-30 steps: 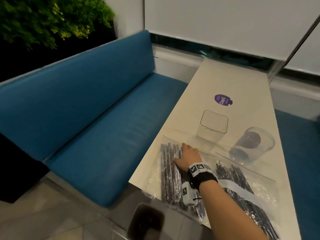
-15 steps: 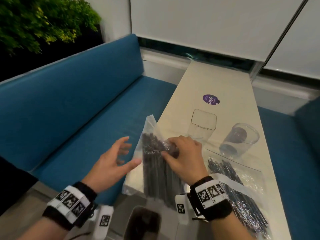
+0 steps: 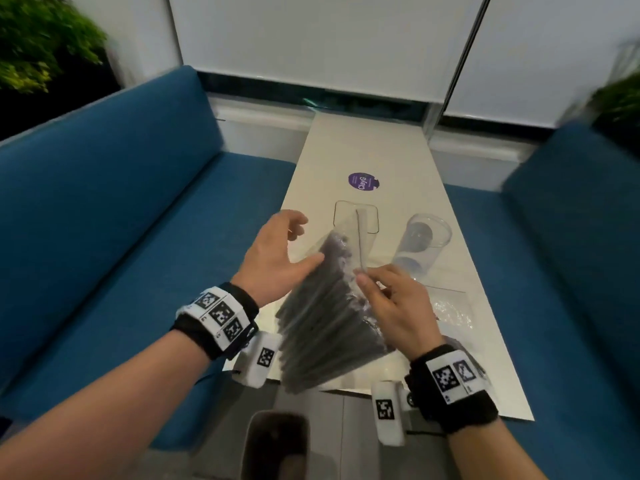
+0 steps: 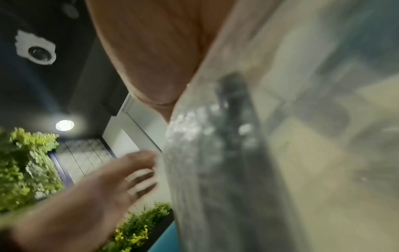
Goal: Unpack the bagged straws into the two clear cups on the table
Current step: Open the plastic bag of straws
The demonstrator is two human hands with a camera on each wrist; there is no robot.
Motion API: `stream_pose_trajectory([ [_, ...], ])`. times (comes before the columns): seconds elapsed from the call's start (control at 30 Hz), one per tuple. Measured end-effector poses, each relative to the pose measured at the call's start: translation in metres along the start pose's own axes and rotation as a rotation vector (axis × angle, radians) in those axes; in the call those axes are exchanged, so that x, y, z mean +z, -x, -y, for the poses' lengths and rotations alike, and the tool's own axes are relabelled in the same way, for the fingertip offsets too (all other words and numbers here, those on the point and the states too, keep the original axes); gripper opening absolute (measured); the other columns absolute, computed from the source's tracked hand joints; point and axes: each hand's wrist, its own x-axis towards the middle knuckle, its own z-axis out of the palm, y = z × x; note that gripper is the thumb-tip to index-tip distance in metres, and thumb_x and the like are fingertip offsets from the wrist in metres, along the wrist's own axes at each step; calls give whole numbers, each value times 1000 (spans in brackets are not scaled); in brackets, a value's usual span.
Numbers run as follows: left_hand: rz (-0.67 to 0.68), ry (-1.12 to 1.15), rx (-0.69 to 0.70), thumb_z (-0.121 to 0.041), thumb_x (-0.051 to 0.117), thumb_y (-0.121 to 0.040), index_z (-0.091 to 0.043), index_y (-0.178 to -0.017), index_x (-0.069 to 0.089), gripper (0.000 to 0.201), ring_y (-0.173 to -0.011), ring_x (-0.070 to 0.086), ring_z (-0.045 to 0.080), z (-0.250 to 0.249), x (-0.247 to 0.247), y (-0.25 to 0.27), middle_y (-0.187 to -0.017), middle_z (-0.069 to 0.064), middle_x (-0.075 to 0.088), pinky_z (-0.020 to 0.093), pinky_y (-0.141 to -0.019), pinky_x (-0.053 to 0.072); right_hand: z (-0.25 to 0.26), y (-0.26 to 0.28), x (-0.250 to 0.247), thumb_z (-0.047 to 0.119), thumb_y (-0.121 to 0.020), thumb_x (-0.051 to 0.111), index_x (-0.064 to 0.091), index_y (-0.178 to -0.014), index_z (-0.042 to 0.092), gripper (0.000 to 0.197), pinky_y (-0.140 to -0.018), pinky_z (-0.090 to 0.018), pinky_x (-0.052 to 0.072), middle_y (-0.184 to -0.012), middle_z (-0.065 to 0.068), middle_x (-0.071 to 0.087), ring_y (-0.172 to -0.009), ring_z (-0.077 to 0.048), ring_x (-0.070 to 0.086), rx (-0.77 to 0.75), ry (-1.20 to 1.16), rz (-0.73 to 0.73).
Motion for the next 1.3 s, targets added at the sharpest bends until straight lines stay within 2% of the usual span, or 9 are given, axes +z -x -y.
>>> stream_pose_trajectory([
  [0.07, -103, 135, 18, -40, 73, -88, -25, -96, 57, 23, -75, 57, 11, -12, 4, 10, -86, 2, 64, 29, -72, 52, 4, 1, 5, 37, -102, 61, 77, -114, 22, 25, -85, -35, 57, -93, 17, 63, -86, -5, 64, -22, 60, -63],
  [0.17, 141, 367, -45, -47, 70, -91, -19, -81, 62, 31, -60, 58, 14, -26, 14, 25, -67, 5, 66, 42, -64, 56, 14, 5, 12, 32, -96, 72, 76, -114, 23, 20, -80, -20, 58, -88, 23, 70, -84, 0, 71, -72, -27, -137],
  [0.3, 83, 495, -163, -39, 74, -91, -13, -84, 59, 31, -56, 63, 14, -37, 23, 33, -65, 5, 67, 40, -58, 62, 16, 10, 19, 14, -93, 76, 77, -106, 21, 16, -82, -23, 61, -94, 11, 81, -94, 0, 76, -169, -138, -81],
  [0.43, 34, 656, -315, -18, 64, -100, -11, -84, 64, 18, -60, 65, 18, -32, 21, 31, -67, 3, 63, 56, -69, 65, 7, 9, 9, 15, -98, 71, 77, -111, 26, 18, -90, -28, 62, -106, 14, 80, -102, -5, 75, -210, -192, 185],
  [0.63, -41, 743, -358, -8, 69, -96, 7, -99, 67, 16, -72, 71, 20, -38, 23, 36, -87, 23, 73, 32, -66, 63, 12, -16, -14, 32, -99, 69, 73, -101, 20, 12, -79, -31, 62, -101, 5, 75, -99, -22, 73, 3, -380, 221],
  [0.77, -53, 719, -360, -8, 75, -91, -2, -88, 70, 9, -61, 65, 20, -47, 23, 41, -72, 9, 68, 28, -56, 56, 16, -24, -15, 32, -81, 89, 72, -104, 22, 30, -83, -36, 64, -103, 3, 78, -89, -17, 77, -106, -249, 475],
  [0.9, -68, 847, -439, -19, 77, -90, 0, -88, 69, 21, -66, 64, 25, -51, 24, 44, -75, 15, 63, 31, -62, 62, 7, -21, -15, 21, -85, 86, 73, -84, 15, 14, -83, -48, 65, -86, -6, 81, -79, -21, 80, -93, -289, 363],
  [1.07, -75, 793, -462, -10, 76, -91, 1, -97, 72, 14, -78, 68, 24, -47, 32, 46, -83, 10, 69, 40, -79, 63, -5, -13, -7, 3, -93, 70, 76, -104, 26, 26, -94, -46, 62, -102, 1, 81, -96, -15, 79, -164, -303, 437],
  [1.3, -137, 847, -536, 1, 74, -89, 6, -101, 74, 13, -65, 61, 20, -50, 44, 40, -76, 9, 70, 25, -61, 57, -5, -12, -2, 20, -76, 93, 71, -89, 29, 28, -80, -38, 65, -80, 4, 80, -76, -10, 78, 11, -308, 231],
])
